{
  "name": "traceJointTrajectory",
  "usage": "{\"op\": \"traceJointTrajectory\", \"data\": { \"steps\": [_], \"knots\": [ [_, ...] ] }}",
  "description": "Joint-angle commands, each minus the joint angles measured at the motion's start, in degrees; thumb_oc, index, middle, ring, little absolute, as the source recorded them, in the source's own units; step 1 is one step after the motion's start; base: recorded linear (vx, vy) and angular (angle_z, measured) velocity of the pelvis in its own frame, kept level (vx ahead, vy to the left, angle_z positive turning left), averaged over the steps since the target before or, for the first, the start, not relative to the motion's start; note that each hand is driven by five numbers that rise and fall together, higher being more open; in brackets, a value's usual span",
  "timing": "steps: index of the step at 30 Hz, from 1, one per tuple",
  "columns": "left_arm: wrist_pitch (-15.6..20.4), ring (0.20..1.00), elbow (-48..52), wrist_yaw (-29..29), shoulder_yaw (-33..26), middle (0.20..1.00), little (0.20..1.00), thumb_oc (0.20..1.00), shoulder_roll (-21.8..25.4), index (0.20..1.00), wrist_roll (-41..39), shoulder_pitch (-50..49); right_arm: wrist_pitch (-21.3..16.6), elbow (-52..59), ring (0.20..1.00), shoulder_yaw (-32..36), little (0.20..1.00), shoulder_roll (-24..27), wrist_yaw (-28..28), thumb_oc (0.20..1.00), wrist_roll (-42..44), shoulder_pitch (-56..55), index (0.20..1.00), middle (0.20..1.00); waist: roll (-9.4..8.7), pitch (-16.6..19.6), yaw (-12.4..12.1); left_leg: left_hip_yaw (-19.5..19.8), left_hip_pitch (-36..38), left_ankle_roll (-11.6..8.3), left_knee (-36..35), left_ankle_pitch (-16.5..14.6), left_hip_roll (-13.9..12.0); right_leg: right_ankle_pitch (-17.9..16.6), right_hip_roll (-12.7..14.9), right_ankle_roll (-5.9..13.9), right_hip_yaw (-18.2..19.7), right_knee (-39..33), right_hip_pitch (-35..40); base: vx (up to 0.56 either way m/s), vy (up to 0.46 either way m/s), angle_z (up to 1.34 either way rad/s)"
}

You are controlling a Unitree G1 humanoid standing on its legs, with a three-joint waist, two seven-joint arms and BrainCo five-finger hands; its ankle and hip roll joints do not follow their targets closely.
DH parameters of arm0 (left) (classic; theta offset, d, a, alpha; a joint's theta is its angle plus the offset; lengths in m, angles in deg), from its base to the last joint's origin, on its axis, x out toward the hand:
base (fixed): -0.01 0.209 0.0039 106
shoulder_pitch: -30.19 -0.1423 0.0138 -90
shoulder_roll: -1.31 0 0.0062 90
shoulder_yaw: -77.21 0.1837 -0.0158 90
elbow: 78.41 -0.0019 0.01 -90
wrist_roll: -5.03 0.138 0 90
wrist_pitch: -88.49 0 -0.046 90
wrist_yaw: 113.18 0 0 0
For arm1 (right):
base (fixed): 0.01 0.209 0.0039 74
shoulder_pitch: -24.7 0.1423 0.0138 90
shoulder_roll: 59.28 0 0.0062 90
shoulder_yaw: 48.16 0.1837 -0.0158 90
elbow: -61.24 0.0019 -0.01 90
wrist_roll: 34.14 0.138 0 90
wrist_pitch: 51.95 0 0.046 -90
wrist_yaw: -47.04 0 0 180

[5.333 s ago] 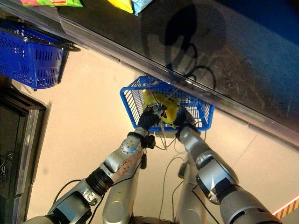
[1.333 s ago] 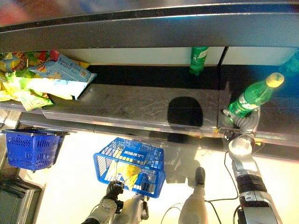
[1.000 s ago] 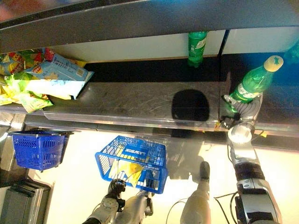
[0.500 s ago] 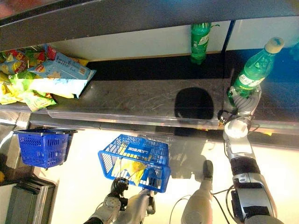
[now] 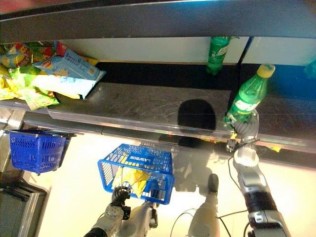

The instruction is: Pick up the snacks into the basket

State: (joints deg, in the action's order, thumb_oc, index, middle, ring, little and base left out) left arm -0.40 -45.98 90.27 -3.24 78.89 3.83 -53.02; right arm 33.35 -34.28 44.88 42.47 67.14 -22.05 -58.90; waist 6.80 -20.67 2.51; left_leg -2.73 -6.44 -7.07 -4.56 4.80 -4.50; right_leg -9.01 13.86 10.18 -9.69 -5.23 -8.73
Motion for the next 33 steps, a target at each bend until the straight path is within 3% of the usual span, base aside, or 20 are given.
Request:
{"op": "traceJointTrajectory", "data": {
  "steps": [1, 6, 9, 13, 14, 15, 18, 24, 30, 33],
  "knots": [
    [-1.9, 0.200, -6.2, 0.1, -0.8, 0.200, 0.200, 0.200, 2.9, 0.200, 1.2, -0.3, -6.9, 12.8, 0.200, 5.7, 0.200, 1.1, -7.1, 0.200, 2.6, -2.4, 0.200, 0.200, -4.32, 4.7, -0.8, 1.3, 0.3, 2.69, -0.4, -2.3, 3.8, 1.9, -3.3, -0.86, 0.9, 0.9, -1.4, 0.04, -0.018, -0.01],
    [-2.2, 0.200, -7.0, -1.6, -3.1, 0.200, 0.200, 0.200, 3.5, 0.200, 1.3, -0.9, -5.7, 17.5, 0.200, 3.8, 0.200, 1.2, -15.1, 0.200, 3.1, -9.6, 0.200, 0.200, -5.76, 6.1, -0.5, 1.4, 1.3, 2.41, -0.4, -2.5, 3.2, 2.6, -4.0, -1.00, 0.6, 1.0, -0.2, 0.04, -0.024, 0.00],
    [-2.1, 0.200, -8.3, -2.8, -5.1, 0.200, 0.200, 0.200, 3.5, 0.200, 0.2, -1.4, -4.7, 19.7, 0.200, -0.8, 0.200, 1.0, -22.2, 0.200, 3.3, -16.4, 0.200, 0.200, -6.63, 7.3, -0.3, 1.4, 2.2, 2.32, -0.4, -2.8, 2.7, 3.1, -4.5, -1.12, 0.4, 0.9, 0.7, 0.02, -0.011, 0.01],
    [-1.7, 0.200, -8.3, -3.2, -6.1, 0.200, 0.200, 0.200, 3.9, 0.200, -0.3, -2.0, -4.1, 18.3, 0.200, -3.6, 0.200, 1.4, -25.2, 0.200, 2.6, -19.9, 0.200, 0.200, -7.12, 7.9, -0.3, 1.4, 2.3, 2.25, -0.4, -2.9, 2.5, 3.3, -4.7, -1.10, 0.2, 0.9, 0.9, 0.00, 0.000, 0.00],
    [-1.6, 0.200, -8.4, -3.5, -6.9, 0.200, 0.200, 0.200, 4.0, 0.200, -0.9, -1.8, -3.3, 15.9, 0.200, -5.5, 0.200, 2.4, -26.2, 0.200, -2.1, -21.2, 0.200, 0.200, -7.33, 8.2, -0.4, 1.5, 2.3, 2.22, -0.4, -2.9, 2.4, 3.4, -4.8, -1.05, 0.1, 0.9, 0.9, 0.00, 0.000, 0.00],
    [-1.6, 0.200, -8.4, -3.5, -7.0, 0.200, 0.200, 0.200, 4.0, 0.200, -0.9, -1.8, -3.3, 15.8, 0.200, -5.6, 0.200, 2.4, -26.1, 0.200, -2.2, -21.1, 0.200, 0.200, -7.34, 8.2, -0.3, 1.5, 2.3, 2.22, -0.4, -3.0, 2.4, 3.4, -4.8, -1.05, 0.1, 0.9, 0.9, 0.00, 0.000, 0.00],
    [-0.6, 0.200, -5.0, -2.1, -8.0, 0.200, 0.200, 0.200, 4.8, 0.200, -4.0, -1.3, -1.3, 6.8, 0.200, -9.8, 0.200, 4.8, -25.1, 0.200, -14.8, -21.7, 0.200, 0.200, -7.79, 8.2, -0.6, 1.7, 2.0, 2.19, -0.4, -2.8, 2.2, 3.3, -4.8, -1.01, -0.2, 0.9, 0.8, -0.01, -0.004, 0.00],
    [1.6, 0.200, 7.9, -1.2, -4.1, 0.200, 0.200, 0.200, 7.3, 0.200, -7.1, 1.4, 1.7, -8.8, 0.200, -18.3, 0.200, 6.4, -20.5, 0.200, -31.1, -12.0, 0.200, 0.200, -7.74, 5.2, -1.4, 2.4, -0.1, 2.06, -0.4, -1.6, 2.2, 2.3, -4.7, -0.90, -0.6, 0.9, -1.0, -0.07, -0.011, 0.03],
    [2.6, 0.200, 18.1, -3.8, 2.3, 0.200, 0.200, 0.200, 8.8, 0.200, -9.5, 9.7, 3.4, -15.6, 0.200, -26.0, 0.200, 6.6, -20.9, 0.200, -35.2, -1.0, 0.200, 0.200, -7.79, 1.8, -1.6, 3.1, -2.7, 1.84, -0.4, -0.2, 2.4, 1.1, -4.7, -0.87, -0.9, 1.0, -3.4, -0.09, 0.001, 0.08],
    [2.7, 0.200, 24.4, -5.3, 7.2, 0.200, 0.200, 0.200, 8.6, 0.200, -9.5, 15.3, 4.6, -20.4, 0.200, -30.6, 0.200, 4.2, -19.5, 0.200, -35.5, 7.0, 0.200, 0.200, -7.93, -0.1, -1.8, 3.3, -5.2, 1.53, -0.4, 0.8, 2.4, 0.2, -4.6, -0.87, -0.9, 0.7, -5.5, -0.05, -0.007, 0.07]
  ]
}}
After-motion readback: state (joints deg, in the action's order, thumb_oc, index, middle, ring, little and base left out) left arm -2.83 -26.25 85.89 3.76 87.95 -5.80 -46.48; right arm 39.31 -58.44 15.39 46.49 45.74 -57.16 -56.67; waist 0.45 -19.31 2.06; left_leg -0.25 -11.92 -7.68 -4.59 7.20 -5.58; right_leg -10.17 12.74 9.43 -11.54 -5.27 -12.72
